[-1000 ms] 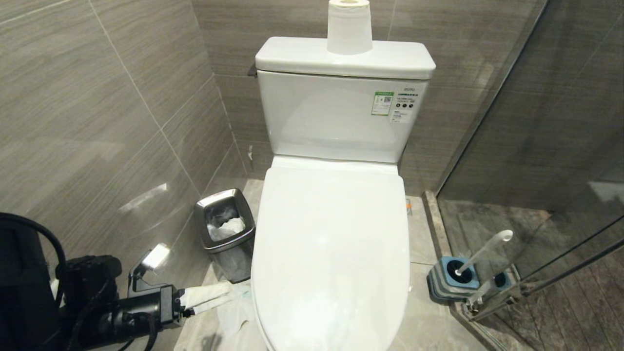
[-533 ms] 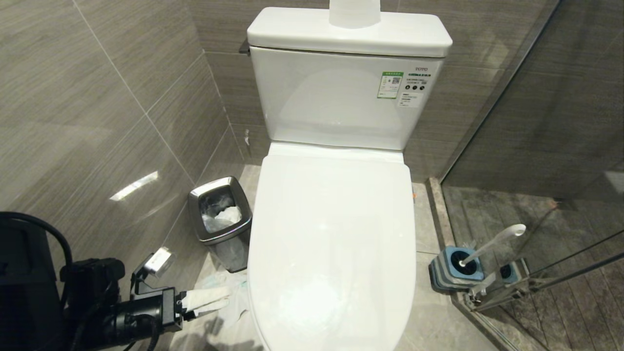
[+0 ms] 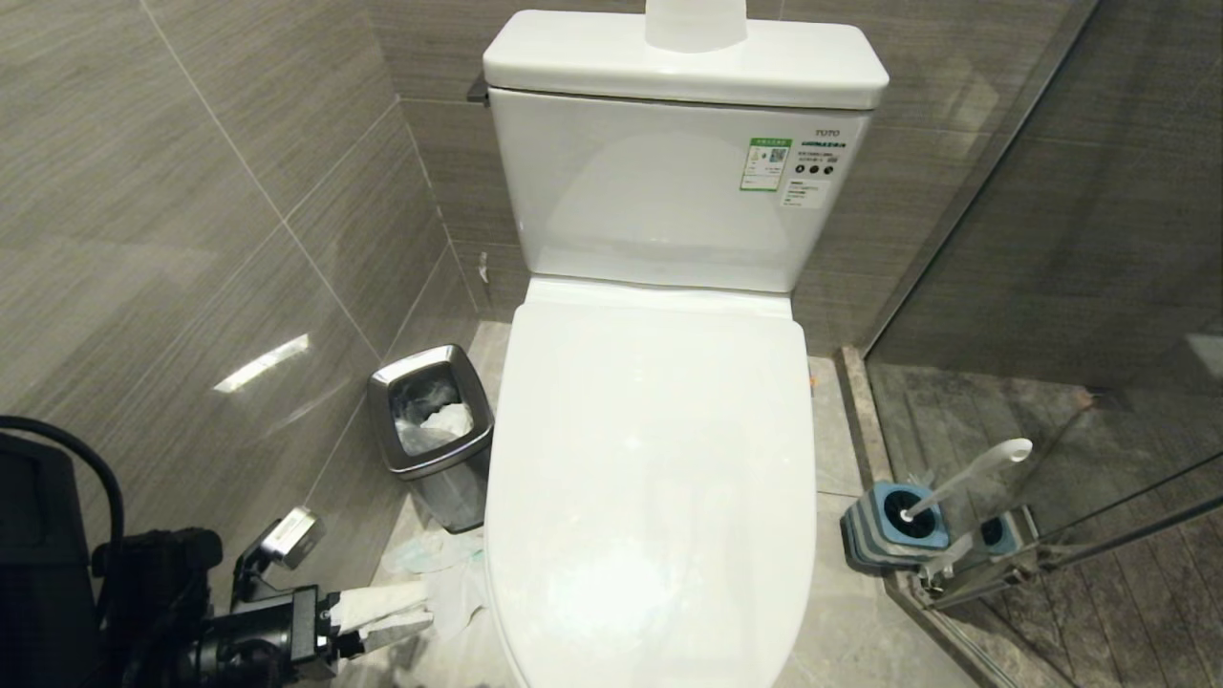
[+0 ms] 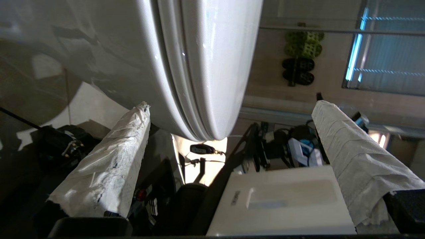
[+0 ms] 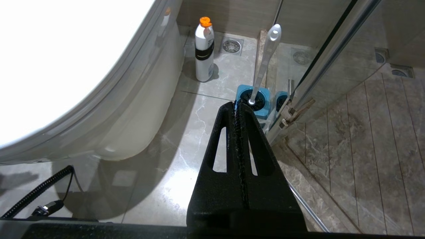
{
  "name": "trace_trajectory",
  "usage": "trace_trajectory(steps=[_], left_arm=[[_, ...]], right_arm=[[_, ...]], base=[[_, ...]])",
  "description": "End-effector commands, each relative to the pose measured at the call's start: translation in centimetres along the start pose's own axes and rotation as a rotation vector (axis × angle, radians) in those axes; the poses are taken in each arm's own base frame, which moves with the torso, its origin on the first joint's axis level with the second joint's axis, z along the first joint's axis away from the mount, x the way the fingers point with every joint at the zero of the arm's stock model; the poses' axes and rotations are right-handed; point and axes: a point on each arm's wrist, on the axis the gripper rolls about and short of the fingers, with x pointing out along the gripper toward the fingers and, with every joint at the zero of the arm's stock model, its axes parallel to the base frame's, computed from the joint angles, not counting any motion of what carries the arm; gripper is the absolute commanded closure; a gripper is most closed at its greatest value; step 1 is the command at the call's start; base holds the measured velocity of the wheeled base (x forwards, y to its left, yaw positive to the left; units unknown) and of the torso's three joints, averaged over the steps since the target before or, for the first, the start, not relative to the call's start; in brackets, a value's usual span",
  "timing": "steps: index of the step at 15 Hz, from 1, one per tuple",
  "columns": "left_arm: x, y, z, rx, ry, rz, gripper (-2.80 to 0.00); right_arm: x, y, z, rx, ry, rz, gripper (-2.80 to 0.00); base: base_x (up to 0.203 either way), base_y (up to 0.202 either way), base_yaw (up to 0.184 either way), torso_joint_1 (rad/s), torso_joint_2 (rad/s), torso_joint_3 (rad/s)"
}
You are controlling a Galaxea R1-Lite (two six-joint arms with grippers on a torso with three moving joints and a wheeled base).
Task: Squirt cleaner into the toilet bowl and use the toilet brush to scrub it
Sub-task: Use the left hand to lift the toilet lid slightly
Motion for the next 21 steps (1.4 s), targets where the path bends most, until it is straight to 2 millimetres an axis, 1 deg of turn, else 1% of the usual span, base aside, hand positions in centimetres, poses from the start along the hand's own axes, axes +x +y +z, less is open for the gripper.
trace_trajectory(steps=[1, 2, 4, 6, 10, 12, 16, 18, 21], left_arm=[[-0.4, 0.8, -0.6, -0.006, 0.005, -0.008, -2.80], [-0.4, 1.3, -0.7, 0.014, 0.003, -0.009, -2.80], [-0.4, 2.0, -1.7, -0.008, 0.037, -0.043, -2.80], [0.2, 2.3, -1.5, 0.007, 0.063, -0.069, -2.80], [1.1, 1.8, -0.9, 0.070, 0.086, -0.093, -2.80], [1.1, 1.9, -0.7, 0.097, 0.080, -0.093, -2.80], [1.1, 1.6, -0.9, 0.098, 0.106, -0.137, -2.80], [1.1, 1.0, -1.1, 0.109, 0.130, -0.174, -2.80], [1.2, -0.1, -0.9, 0.148, 0.148, -0.205, -2.80]], right_arm=[[0.0, 0.0, 0.0, 0.000, -0.001, 0.000, 0.00], [0.0, 0.0, 0.0, 0.000, 0.002, 0.000, 0.00], [0.0, 0.0, 0.0, 0.000, 0.001, 0.000, 0.00], [0.0, 0.0, 0.0, 0.000, -0.001, 0.000, 0.00], [0.0, 0.0, 0.0, 0.000, 0.001, 0.000, 0.00], [0.0, 0.0, 0.0, 0.000, 0.001, 0.000, 0.00], [0.0, 0.0, 0.0, 0.000, 0.000, 0.000, 0.00], [0.0, 0.0, 0.0, 0.000, 0.002, 0.000, 0.00], [0.0, 0.0, 0.0, 0.000, 0.002, 0.000, 0.00]], base=[[0.000, 0.000, 0.000, 0.000, 0.00, 0.000], [0.000, 0.000, 0.000, 0.000, 0.00, 0.000], [0.000, 0.000, 0.000, 0.000, 0.00, 0.000], [0.000, 0.000, 0.000, 0.000, 0.00, 0.000], [0.000, 0.000, 0.000, 0.000, 0.00, 0.000], [0.000, 0.000, 0.000, 0.000, 0.00, 0.000], [0.000, 0.000, 0.000, 0.000, 0.00, 0.000], [0.000, 0.000, 0.000, 0.000, 0.00, 0.000], [0.000, 0.000, 0.000, 0.000, 0.00, 0.000]])
